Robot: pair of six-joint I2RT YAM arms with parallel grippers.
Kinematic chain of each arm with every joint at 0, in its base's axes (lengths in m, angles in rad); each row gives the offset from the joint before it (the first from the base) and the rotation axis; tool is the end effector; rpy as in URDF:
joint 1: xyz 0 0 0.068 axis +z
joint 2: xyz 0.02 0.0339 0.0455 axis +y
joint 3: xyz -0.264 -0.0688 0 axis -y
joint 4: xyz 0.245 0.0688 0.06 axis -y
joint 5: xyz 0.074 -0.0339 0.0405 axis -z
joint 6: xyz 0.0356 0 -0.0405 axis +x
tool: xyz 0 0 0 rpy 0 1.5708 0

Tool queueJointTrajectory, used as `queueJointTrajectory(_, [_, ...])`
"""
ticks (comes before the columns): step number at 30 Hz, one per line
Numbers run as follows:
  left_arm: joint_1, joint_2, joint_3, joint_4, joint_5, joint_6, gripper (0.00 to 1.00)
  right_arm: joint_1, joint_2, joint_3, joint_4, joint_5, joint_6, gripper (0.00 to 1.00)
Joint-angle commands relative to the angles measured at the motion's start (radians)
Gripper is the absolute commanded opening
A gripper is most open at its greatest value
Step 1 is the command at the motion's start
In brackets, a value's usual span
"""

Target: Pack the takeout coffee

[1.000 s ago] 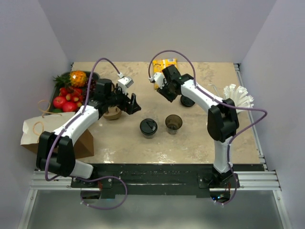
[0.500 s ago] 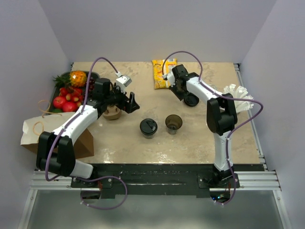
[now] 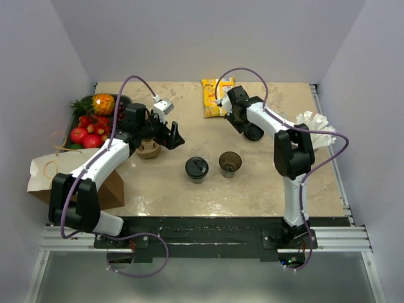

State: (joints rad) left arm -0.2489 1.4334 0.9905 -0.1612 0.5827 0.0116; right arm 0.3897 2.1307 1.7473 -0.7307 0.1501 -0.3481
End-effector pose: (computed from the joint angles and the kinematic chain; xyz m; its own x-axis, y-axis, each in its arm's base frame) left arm 0.3017 -0.0969 0.2653 -0.5430 0.1480 -0.8266 0.6510 0.6960 -0.3030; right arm 0.4257 0.1691 0.2032 -0.6731 -0.6411 -0.3688 -0.5790 0.7670 -0.2766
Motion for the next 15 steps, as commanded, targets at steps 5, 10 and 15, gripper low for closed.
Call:
queueJointTrajectory(5, [0.007,0.001,0.005,0.048,0.016,-0.012,0.95,-0.017,-0.078,-0.008,0.020,0.031,0.006,0.22])
queueJointTrajectory(10, [0.007,0.005,0.004,0.055,0.022,-0.038,0.96,-0.018,-0.083,-0.006,0.022,0.042,0.003,0.22])
queueJointTrajectory(15, [0.007,0.012,0.002,0.055,0.025,-0.042,0.96,-0.028,-0.065,-0.015,0.011,0.032,0.004,0.21])
